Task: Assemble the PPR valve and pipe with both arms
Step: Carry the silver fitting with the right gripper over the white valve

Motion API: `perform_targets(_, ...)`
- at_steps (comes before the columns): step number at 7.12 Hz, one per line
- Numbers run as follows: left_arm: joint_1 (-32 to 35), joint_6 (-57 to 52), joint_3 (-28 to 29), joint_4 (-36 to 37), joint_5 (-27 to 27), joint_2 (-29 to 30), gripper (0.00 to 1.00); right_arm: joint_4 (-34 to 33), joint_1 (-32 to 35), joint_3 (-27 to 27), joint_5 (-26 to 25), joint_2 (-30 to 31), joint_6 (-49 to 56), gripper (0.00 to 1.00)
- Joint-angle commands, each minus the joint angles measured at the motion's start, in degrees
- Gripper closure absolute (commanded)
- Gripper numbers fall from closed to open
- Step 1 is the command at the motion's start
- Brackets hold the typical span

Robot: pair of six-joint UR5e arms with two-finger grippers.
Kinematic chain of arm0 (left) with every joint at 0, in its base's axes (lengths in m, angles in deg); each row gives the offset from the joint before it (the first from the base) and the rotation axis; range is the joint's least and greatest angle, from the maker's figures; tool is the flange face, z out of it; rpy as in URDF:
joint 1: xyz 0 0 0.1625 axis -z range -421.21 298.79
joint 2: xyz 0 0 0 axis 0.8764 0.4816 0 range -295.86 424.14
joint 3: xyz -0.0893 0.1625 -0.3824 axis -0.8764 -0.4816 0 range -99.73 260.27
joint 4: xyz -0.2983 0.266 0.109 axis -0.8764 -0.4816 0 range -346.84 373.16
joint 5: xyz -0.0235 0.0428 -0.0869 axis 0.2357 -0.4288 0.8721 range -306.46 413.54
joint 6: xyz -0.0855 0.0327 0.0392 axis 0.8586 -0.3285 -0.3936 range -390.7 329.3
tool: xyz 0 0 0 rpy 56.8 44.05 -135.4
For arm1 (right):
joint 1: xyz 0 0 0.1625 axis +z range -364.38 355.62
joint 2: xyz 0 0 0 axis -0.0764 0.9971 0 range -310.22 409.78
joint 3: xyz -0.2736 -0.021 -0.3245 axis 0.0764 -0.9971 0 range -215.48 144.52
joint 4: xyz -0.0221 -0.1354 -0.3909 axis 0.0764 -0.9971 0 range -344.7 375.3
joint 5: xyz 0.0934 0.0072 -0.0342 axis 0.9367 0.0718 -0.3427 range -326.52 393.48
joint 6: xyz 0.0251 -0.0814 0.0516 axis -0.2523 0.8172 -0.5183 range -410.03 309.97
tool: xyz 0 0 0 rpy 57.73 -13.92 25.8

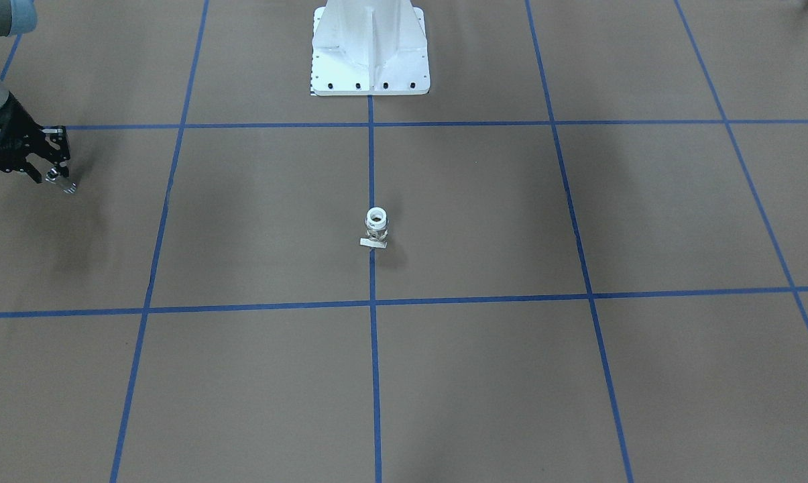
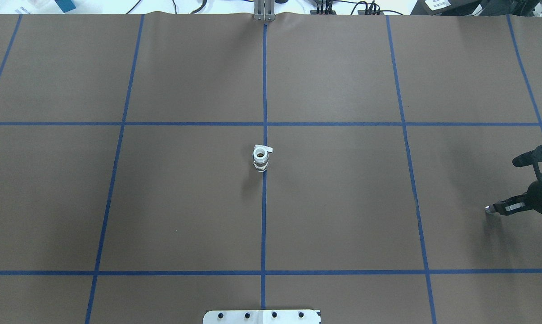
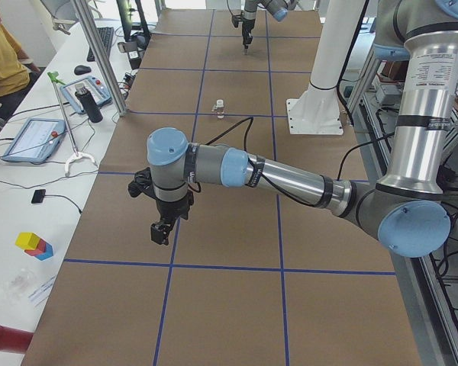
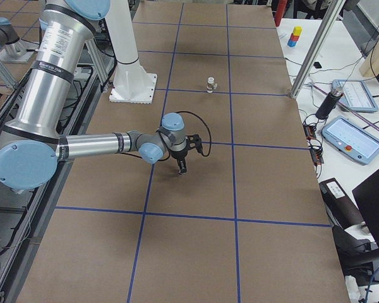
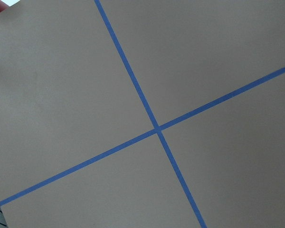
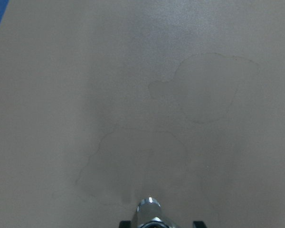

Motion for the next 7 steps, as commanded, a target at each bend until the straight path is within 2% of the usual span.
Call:
perform_targets(1, 0.06, -0.01, -0.09, 0.00, 0.07, -0.02, 0.00, 0.00, -0.09, 0.35, 0.04, -0.15, 0.00, 0.99)
perform_targets(4, 0.15, 0.25, 0.08, 0.09, -0.02, -0.28, 0.00, -0.09, -0.09, 1.75, 0.82, -2.07, 0.00, 1.00)
perform_targets(5, 0.15, 1.91, 0.08, 0.18, -0.02, -1.15, 0.00, -0.96, 2.18, 1.59, 4.22, -4.43, 0.00, 1.00)
perform_targets(6, 0.24, 8.36, -0.09, 0.18, 0.15, -2.73, 0.00, -1.84, 5.42, 1.41, 8.52, -6.54, 0.00, 1.00)
perform_targets(7, 0.24, 11.12, -0.44, -0.17, 0.42, -5.09, 0.00, -4.54, 6.84, 1.76, 9.61, -9.70, 0.00, 1.00)
